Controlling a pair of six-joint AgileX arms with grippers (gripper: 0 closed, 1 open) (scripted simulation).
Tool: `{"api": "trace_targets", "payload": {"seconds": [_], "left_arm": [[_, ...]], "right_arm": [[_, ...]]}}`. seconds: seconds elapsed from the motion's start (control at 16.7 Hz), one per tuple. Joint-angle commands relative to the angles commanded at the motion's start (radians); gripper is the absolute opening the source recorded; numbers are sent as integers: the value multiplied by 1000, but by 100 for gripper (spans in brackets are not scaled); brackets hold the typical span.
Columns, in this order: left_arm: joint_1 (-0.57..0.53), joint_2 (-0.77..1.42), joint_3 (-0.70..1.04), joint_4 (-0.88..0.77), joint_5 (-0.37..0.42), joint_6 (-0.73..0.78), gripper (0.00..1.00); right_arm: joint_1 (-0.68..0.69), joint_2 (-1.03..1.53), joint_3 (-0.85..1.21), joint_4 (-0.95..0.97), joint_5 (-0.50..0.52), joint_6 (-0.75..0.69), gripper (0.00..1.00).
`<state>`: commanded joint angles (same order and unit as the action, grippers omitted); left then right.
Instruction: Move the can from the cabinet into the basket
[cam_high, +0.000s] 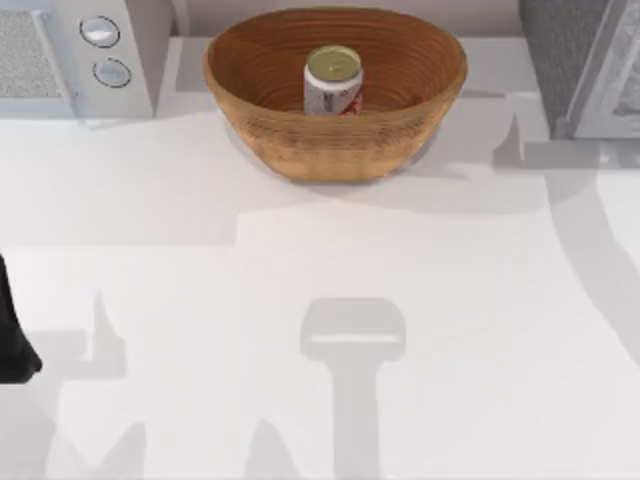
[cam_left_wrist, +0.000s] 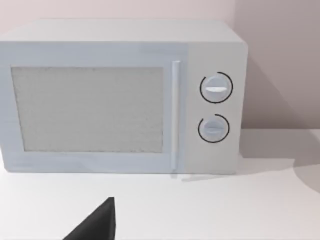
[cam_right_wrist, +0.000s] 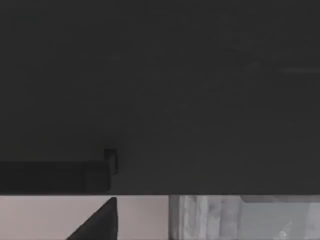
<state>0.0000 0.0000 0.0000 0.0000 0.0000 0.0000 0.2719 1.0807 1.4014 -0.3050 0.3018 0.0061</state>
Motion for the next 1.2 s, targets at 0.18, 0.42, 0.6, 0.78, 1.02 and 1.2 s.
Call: {"api": "trace_targets", "payload": {"seconds": [0.18,0.42,0.6,0.78,1.02,1.2], "left_arm": [[0,0,0,0,0,0,100],[0,0,0,0,0,0,100],[0,0,0,0,0,0,100],[0,0,0,0,0,0,100],[0,0,0,0,0,0,100],[0,0,0,0,0,0,100]], "right_arm": [[-51,-202,-270,55,-55,-2,100],[-127,-498,-667,136,-135,-5,100],[-181,-713,-951,196,-196,-6,100],[-227,-896,-1189,250,-249,-6,100],[-266,-1054,-1373,297,-294,-6,100],[-272,-1081,-1401,305,-302,-6,100]]}}
